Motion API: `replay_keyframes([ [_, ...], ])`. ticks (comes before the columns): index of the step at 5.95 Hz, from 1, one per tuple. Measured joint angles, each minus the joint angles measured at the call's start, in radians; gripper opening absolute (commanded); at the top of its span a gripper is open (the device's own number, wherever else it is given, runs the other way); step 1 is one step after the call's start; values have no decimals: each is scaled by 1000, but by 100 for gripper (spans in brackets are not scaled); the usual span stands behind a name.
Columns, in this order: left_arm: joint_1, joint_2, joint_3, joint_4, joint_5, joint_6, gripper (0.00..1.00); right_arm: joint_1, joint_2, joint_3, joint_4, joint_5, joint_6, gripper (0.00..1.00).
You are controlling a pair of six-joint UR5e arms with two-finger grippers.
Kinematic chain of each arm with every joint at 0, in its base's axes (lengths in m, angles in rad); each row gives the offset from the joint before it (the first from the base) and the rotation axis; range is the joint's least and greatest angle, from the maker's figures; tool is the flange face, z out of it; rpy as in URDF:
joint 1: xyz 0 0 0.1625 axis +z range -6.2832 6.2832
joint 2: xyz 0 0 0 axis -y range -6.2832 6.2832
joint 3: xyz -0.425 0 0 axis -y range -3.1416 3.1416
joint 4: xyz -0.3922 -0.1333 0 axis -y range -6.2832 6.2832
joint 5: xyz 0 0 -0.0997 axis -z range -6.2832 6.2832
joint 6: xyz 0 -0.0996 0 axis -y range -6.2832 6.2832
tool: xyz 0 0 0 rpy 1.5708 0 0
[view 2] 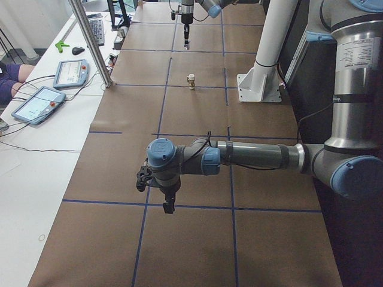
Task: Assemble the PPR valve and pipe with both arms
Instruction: 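Lift the chrome valve with the right gripper toward the upright pipe, then lower the chrome valve onto the pipe top with the right gripper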
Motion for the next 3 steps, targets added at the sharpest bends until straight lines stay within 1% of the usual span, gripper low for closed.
replay_keyframes([
  [1,1,-1,0,0,-1,-2,100,-76,136,-27,-106,-78,73,0],
  [2,1,-1,0,0,-2,-10,100,-123,256,-93,-160,-129,105,0],
  [3,1,-3,0,-1,-2,-19,100,-142,350,-176,-179,-152,60,0],
])
